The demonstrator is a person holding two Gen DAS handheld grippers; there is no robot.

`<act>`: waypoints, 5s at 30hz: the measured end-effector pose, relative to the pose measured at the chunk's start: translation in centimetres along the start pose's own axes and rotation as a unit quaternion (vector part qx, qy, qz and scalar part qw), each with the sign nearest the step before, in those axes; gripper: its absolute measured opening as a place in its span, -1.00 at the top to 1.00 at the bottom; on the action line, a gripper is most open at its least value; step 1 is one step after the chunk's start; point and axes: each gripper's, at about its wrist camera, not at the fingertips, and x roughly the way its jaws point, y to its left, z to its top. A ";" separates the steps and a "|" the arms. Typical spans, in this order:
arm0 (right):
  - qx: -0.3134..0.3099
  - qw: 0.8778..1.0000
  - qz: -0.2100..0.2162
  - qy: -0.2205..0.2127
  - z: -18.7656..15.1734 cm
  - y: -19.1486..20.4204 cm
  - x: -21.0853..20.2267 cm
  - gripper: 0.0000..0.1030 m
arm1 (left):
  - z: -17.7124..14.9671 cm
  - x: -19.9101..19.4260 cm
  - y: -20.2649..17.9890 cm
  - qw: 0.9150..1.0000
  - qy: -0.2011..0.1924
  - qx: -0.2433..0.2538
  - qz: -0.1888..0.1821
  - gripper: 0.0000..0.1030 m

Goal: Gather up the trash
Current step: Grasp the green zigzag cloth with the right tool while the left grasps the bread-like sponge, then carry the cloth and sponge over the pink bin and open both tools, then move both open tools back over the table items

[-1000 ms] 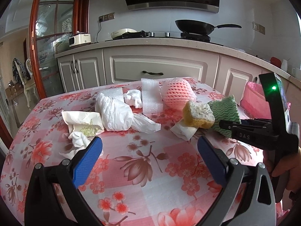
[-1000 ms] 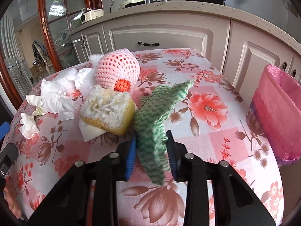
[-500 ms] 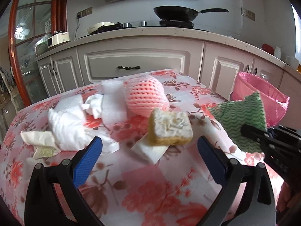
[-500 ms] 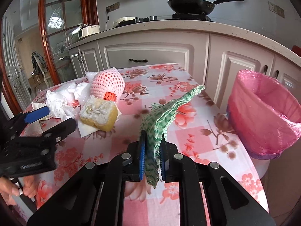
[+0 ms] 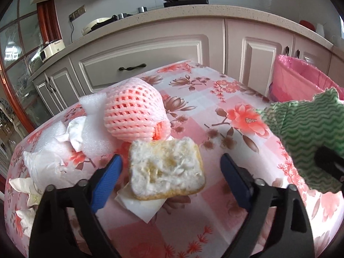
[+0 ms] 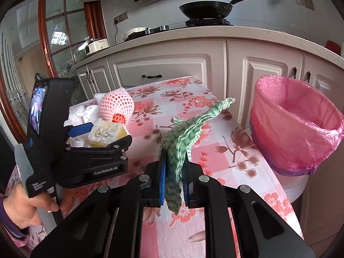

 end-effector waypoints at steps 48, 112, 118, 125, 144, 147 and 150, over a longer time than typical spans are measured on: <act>-0.017 0.994 -0.022 -0.105 1.3 -1.0 -10.7 0.73 | -1.7 -17.7 -1.4 0.981 -0.171 -0.016 -0.093 -0.20; 0.076 0.984 -0.139 -0.084 5.8 -21.7 -7.5 0.17 | 13.9 -1.3 -17.0 0.962 -0.130 0.050 -0.234 -0.85; 0.058 0.987 -0.119 -0.088 4.6 -16.1 -8.7 0.02 | 9.5 -5.8 -11.6 0.970 -0.141 0.022 -0.195 -0.90; 0.023 0.992 -0.078 -0.099 3.3 -7.9 -8.9 -0.17 | 3.2 -10.7 -4.7 0.980 -0.146 -0.017 -0.136 -0.90; -0.041 0.998 0.047 -0.011 -0.6 9.4 -2.8 -0.32 | -11.5 -16.5 16.7 0.976 -0.106 -0.178 0.065 -0.90; -0.039 0.998 0.057 0.000 -0.8 10.3 -1.4 -0.32 | -12.3 -15.7 19.1 0.972 -0.088 -0.202 0.077 -0.90; -0.039 0.997 0.060 0.009 -0.7 10.8 0.0 -0.32 | -12.6 -14.7 20.1 0.971 -0.072 -0.210 0.090 -0.90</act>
